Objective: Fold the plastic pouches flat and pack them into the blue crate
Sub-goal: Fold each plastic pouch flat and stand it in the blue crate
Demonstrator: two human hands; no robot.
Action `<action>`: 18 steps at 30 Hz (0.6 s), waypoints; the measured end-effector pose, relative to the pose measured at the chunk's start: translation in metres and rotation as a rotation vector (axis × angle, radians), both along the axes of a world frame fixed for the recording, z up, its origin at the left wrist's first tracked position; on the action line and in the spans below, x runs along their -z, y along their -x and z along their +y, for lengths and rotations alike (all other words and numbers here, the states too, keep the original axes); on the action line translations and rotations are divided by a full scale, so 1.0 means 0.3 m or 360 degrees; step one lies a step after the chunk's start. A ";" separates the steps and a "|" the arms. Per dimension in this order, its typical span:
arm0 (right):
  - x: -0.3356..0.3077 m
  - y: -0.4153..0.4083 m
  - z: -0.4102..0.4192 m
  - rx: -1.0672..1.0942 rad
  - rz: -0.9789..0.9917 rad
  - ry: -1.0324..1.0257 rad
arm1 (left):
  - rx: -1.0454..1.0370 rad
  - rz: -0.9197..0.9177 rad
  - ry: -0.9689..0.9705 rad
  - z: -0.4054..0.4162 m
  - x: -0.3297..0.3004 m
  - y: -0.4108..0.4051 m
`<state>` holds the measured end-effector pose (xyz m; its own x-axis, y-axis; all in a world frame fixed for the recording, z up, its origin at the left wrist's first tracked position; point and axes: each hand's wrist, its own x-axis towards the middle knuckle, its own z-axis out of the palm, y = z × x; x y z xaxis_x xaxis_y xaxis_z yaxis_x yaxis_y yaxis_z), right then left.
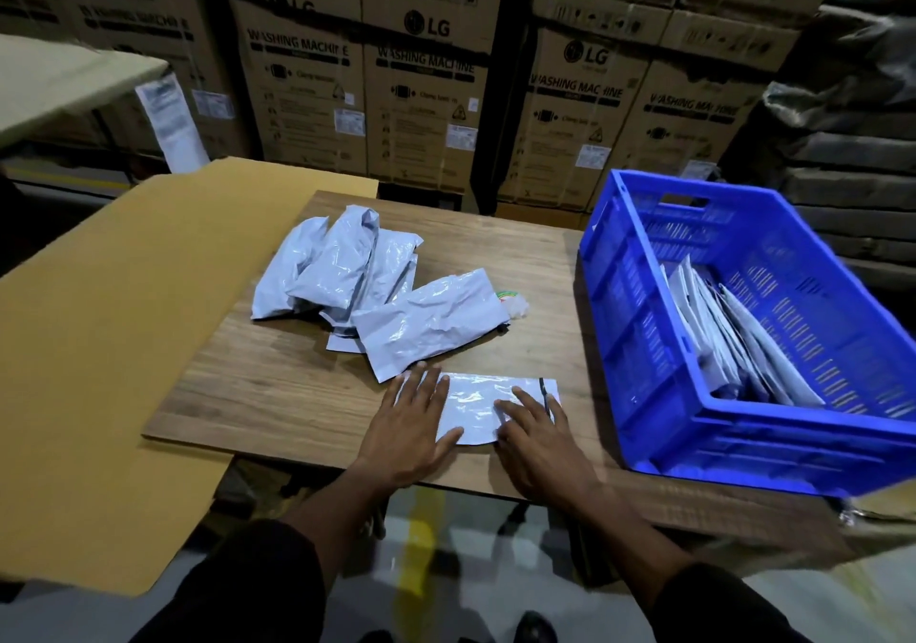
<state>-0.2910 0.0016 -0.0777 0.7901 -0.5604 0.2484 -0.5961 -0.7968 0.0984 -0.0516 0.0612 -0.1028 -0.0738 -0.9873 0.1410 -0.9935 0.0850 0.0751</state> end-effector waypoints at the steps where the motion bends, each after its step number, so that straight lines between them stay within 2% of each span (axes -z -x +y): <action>1: -0.001 -0.008 0.004 0.0016 -0.0058 -0.0022 | 0.0057 -0.0049 0.0060 0.010 -0.002 0.002; 4: -0.036 -0.028 0.011 -0.0026 -0.0249 -0.0113 | 0.0155 -0.0203 0.0183 0.025 -0.021 -0.003; 6: -0.073 -0.030 0.024 -0.0152 -0.0309 -0.0037 | 0.0090 -0.0198 0.0293 0.017 -0.029 -0.017; 10: -0.117 -0.021 0.031 -0.0636 -0.0180 0.0367 | 0.0060 -0.0143 0.0487 -0.008 -0.066 -0.026; 12: -0.116 -0.018 -0.001 -0.0658 -0.0020 0.0385 | 0.0092 -0.0135 0.0506 -0.012 -0.085 -0.027; 14: -0.137 -0.024 -0.035 -0.0584 -0.0010 0.0223 | 0.0077 -0.0116 0.0527 -0.015 -0.112 -0.027; 18: -0.234 -0.052 -0.068 -0.0300 -0.0175 -0.0359 | -0.0162 -0.0219 0.0697 -0.009 -0.168 -0.022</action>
<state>-0.2755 -0.0188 -0.0076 0.8606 -0.4572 0.2244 -0.4331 -0.8888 -0.1502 -0.0449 0.0585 -0.0525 -0.0271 -0.8401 0.5418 -0.9967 -0.0188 -0.0790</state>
